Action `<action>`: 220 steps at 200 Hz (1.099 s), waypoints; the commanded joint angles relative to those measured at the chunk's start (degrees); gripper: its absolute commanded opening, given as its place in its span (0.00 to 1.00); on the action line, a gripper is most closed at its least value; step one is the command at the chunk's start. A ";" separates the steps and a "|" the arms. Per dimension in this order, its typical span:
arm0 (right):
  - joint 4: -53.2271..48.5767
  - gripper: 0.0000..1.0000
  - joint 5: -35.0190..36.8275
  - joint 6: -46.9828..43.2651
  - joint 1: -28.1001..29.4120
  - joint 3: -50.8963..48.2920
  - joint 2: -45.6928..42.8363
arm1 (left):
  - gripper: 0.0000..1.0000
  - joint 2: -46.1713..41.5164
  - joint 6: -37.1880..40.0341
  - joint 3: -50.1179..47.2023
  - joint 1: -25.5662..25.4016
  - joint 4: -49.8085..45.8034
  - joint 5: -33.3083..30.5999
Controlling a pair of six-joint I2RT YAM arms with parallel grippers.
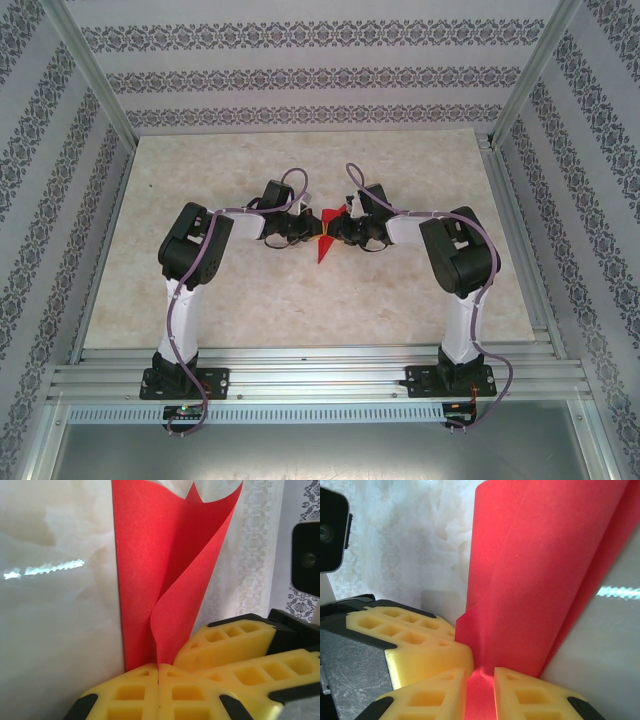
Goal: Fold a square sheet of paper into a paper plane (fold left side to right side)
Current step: Fold the wing for the fifth time at the center of the table.
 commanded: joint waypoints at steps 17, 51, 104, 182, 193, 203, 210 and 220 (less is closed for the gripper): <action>1.97 0.22 -0.11 0.41 0.84 1.65 1.57 | 0.00 0.27 0.50 -2.19 0.38 -2.67 -3.60; -3.03 0.22 1.55 -1.16 0.85 3.13 2.16 | 0.00 -0.06 0.68 -2.25 0.54 -2.69 -3.66; -12.67 0.21 4.95 -3.09 1.04 5.90 3.80 | 0.16 -6.52 2.81 -5.74 1.99 -4.03 -4.84; -16.28 0.18 6.92 -3.92 1.03 7.43 5.15 | 0.20 -18.37 5.89 -15.53 0.54 -3.29 -1.73; -16.32 0.18 6.85 -3.92 1.02 7.51 5.25 | 0.20 -19.34 4.61 -16.61 -0.42 -1.25 -0.84; -16.22 0.18 6.93 -3.94 1.01 7.48 5.13 | 0.21 -19.94 3.84 -17.05 -1.23 0.08 -0.62; -16.21 0.18 6.89 -3.90 0.99 7.44 5.24 | 0.21 -20.12 3.60 -17.02 -1.86 0.18 -0.71; -16.28 0.18 6.83 -3.92 1.02 7.53 5.23 | 0.21 -20.00 3.49 -16.37 -2.69 0.30 -0.43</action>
